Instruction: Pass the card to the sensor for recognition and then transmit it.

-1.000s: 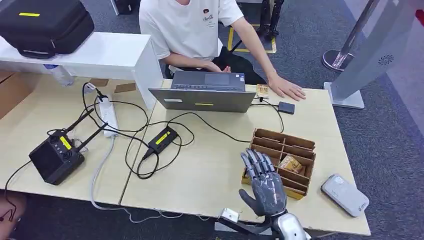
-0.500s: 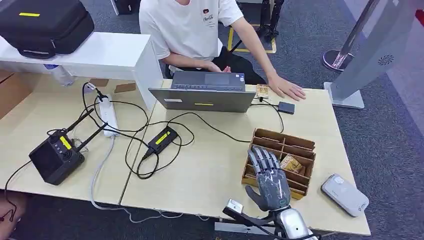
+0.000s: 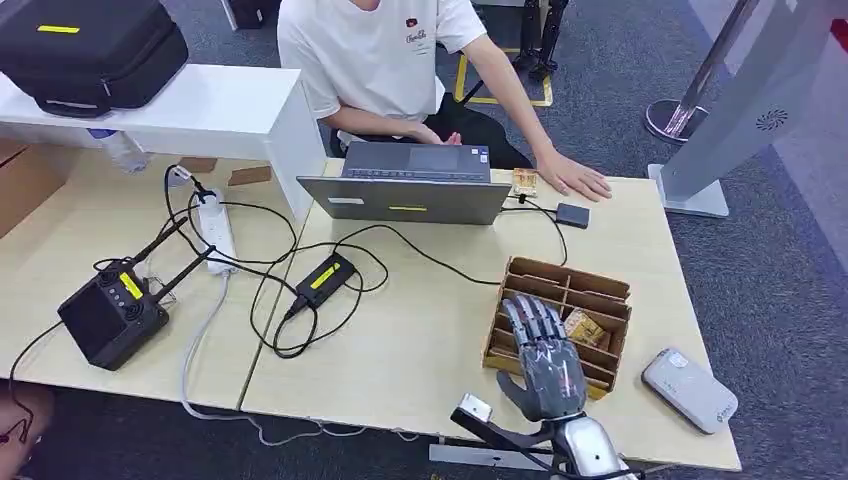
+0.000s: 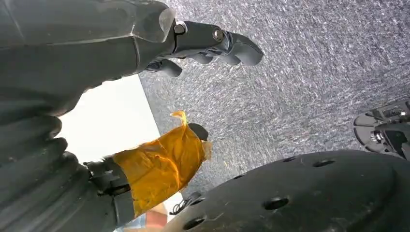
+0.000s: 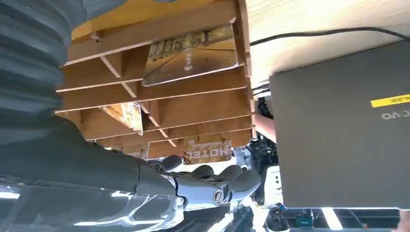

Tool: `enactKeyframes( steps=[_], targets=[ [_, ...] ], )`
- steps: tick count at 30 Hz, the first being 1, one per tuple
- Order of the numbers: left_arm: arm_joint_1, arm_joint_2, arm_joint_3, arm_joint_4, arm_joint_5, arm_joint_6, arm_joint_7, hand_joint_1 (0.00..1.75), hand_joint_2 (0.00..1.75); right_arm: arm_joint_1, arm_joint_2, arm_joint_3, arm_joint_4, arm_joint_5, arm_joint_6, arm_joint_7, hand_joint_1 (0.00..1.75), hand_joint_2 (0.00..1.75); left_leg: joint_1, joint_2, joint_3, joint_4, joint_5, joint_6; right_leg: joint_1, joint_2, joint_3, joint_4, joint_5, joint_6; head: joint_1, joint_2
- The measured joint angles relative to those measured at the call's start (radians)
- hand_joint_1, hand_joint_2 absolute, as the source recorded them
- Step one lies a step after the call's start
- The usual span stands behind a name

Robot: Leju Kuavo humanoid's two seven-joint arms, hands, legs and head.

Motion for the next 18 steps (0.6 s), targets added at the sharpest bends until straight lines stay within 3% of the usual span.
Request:
enactKeyframes(
  steps=[18],
  targets=[
    [0.000,0.000,0.000,0.000,0.003,0.003,0.001,0.00,1.75,0.030,0.000,-0.024,-0.021,-0.058,-0.001,-0.019,1.75,1.75,0.000,0.000,0.000,0.000,0.000,0.000,0.000,0.000,0.000,0.000,0.000,0.000,0.000,0.000]
  ],
)
